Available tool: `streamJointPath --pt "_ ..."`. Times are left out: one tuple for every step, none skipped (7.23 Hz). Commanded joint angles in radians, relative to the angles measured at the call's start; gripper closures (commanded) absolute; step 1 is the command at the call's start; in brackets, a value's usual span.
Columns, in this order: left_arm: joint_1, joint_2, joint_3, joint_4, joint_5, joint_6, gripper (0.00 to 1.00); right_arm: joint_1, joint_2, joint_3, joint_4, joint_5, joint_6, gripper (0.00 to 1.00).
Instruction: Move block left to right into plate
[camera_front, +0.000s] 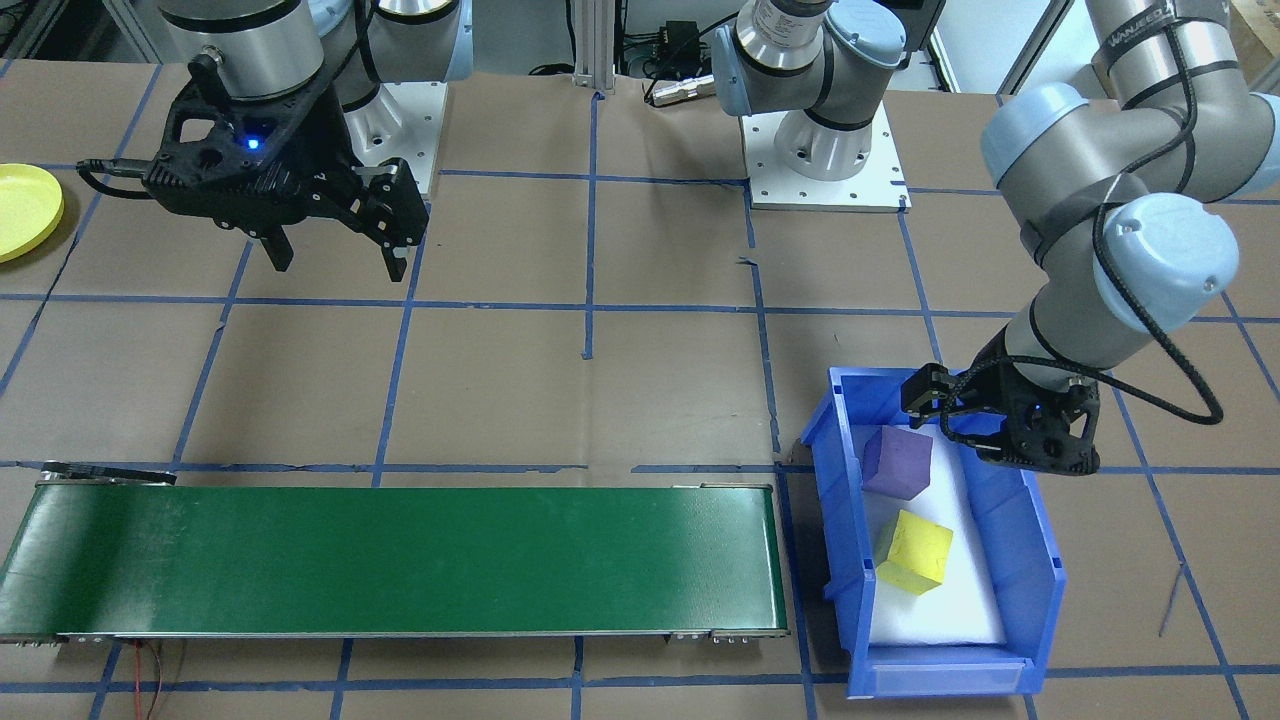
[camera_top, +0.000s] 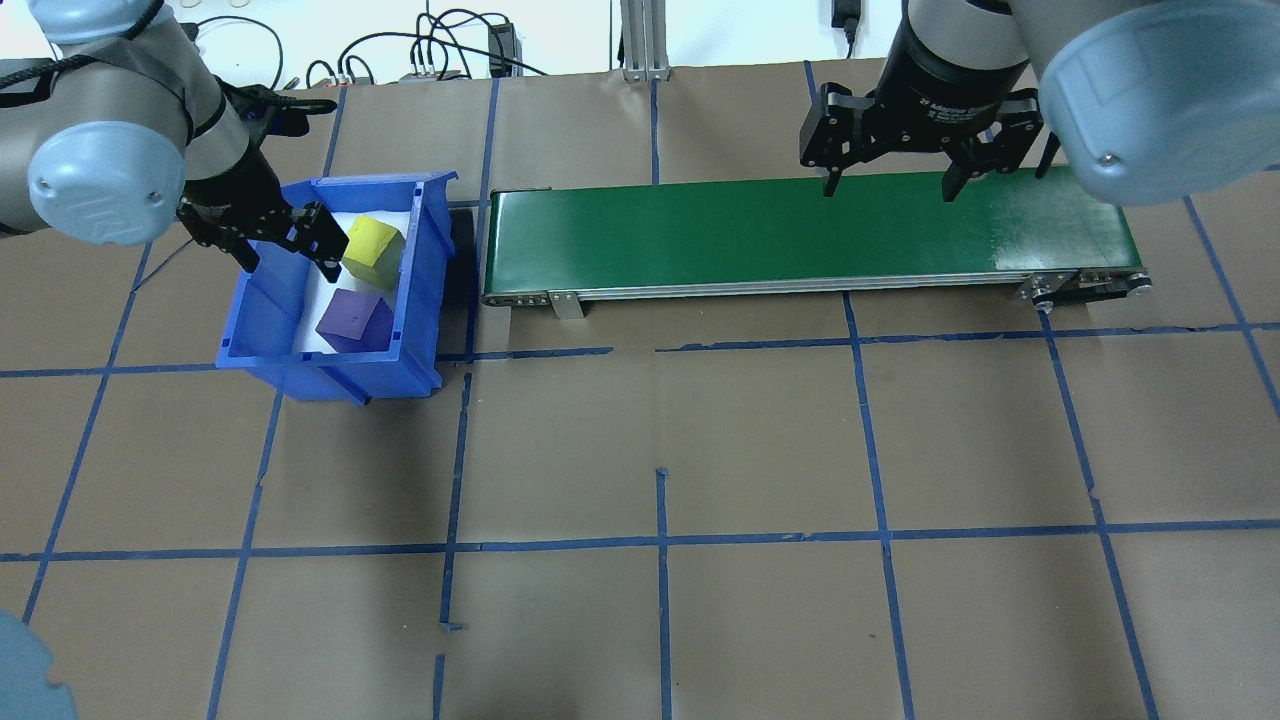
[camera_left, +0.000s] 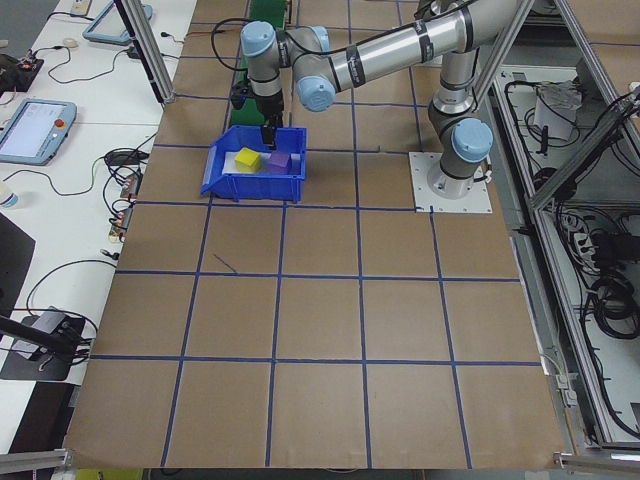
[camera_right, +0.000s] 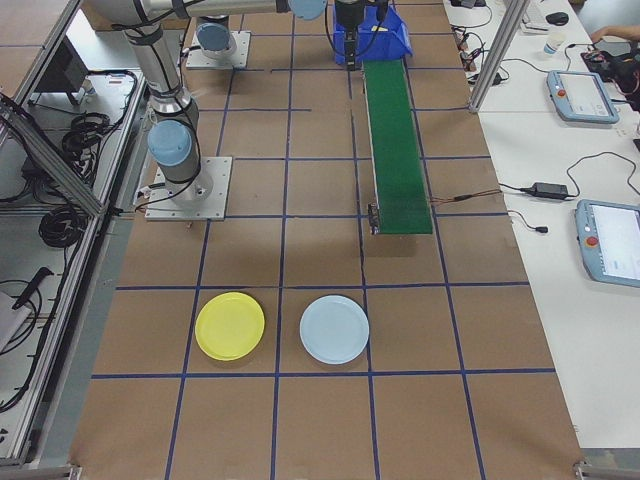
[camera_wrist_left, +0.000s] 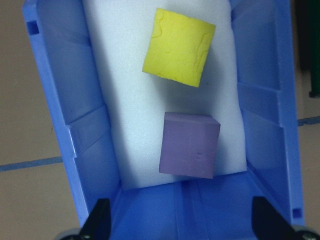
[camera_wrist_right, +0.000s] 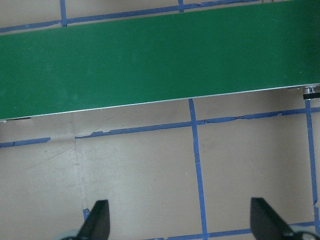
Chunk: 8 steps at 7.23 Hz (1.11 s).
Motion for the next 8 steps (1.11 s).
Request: streamJointPath --pt "0.002 -0.071 -0.007 0.011 -0.006 0.001 0.0 0.0 -0.001 0.0 0.0 0.001 0.001 0.0" --pt "0.002 -0.08 -0.009 0.002 -0.009 -0.002 0.0 0.0 -0.001 0.0 0.001 -0.002 -0.001 0.0" --pt "0.0 -0.08 -0.009 -0.006 -0.029 -0.002 0.0 0.003 -0.003 0.002 0.002 -0.002 -0.001 0.0" --pt "0.0 -0.082 -0.021 -0.01 -0.046 -0.001 0.0 0.002 -0.003 0.002 0.002 0.0 -0.001 0.0" --pt "0.0 -0.082 -0.053 -0.007 -0.048 -0.001 0.0 0.002 -0.004 0.006 0.0 0.0 -0.001 0.0" --pt "0.0 -0.083 -0.061 0.0 -0.048 -0.001 0.0 0.002 -0.004 0.006 0.0 0.001 0.001 0.0" --pt "0.0 -0.088 -0.063 0.004 -0.048 0.002 0.0 0.002 -0.004 0.006 0.0 0.001 0.001 0.0" --pt "0.0 -0.097 -0.063 0.011 -0.048 0.002 0.0 0.002 -0.004 0.006 0.0 -0.002 0.001 0.0"
